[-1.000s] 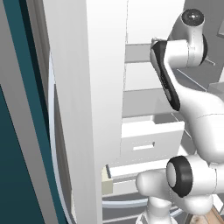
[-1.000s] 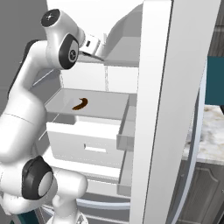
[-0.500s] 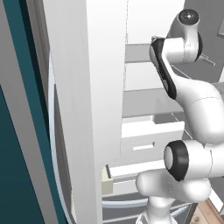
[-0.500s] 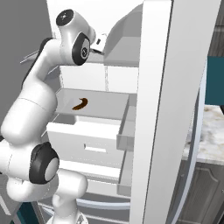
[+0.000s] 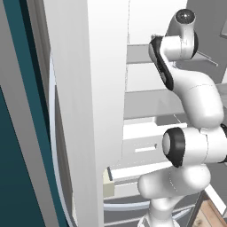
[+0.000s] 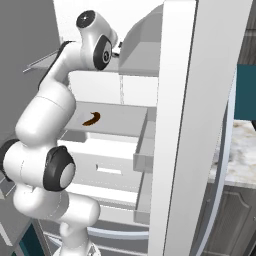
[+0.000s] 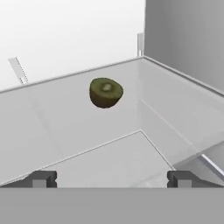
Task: Retrieve the kiwi and banana from the fridge and place them into the bowl on the dining table.
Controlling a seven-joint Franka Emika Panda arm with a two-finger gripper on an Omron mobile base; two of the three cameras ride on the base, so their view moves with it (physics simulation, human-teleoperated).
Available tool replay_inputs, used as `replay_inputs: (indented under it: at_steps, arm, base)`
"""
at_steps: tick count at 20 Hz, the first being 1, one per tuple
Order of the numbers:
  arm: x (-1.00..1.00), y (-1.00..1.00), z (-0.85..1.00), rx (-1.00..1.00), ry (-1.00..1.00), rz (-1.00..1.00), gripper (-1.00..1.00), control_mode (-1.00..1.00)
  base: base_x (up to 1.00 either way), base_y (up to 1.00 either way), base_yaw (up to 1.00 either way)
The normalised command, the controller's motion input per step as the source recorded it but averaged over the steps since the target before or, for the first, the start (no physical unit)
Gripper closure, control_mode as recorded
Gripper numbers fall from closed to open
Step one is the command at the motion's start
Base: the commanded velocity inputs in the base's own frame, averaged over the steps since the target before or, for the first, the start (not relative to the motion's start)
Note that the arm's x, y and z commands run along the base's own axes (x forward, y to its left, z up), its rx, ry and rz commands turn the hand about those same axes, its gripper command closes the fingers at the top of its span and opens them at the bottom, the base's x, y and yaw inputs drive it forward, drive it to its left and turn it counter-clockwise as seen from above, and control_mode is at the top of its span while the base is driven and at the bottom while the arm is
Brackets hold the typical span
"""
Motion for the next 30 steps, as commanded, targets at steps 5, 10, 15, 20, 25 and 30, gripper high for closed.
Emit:
replay_inputs:
  at_steps: [5, 10, 15, 20, 25, 30]
  arm:
    - [0.39, -0.16, 0.0, 0.0, 0.0, 0.0, -1.0, -1.0]
    - [0.36, -0.13, -0.03, 0.0, 0.0, 0.0, -1.0, -1.0]
    - [0.32, -0.15, -0.09, 0.0, 0.0, 0.0, -1.0, -1.0]
    - [0.36, -0.12, -0.14, 0.0, 0.0, 0.0, -1.0, -1.0]
    - [0.41, -0.08, -0.12, 0.0, 0.0, 0.0, -1.0, -1.0]
    - [0.38, -0.14, -0.04, 0.0, 0.0, 0.0, -1.0, -1.0]
  base:
    - [0.0, 0.0, 0.0]
    - [0.0, 0.0, 0.0]
    - [0.0, 0.0, 0.0]
    - [0.0, 0.0, 0.0]
    - [0.0, 0.0, 0.0]
    - [0.0, 0.0, 0.0]
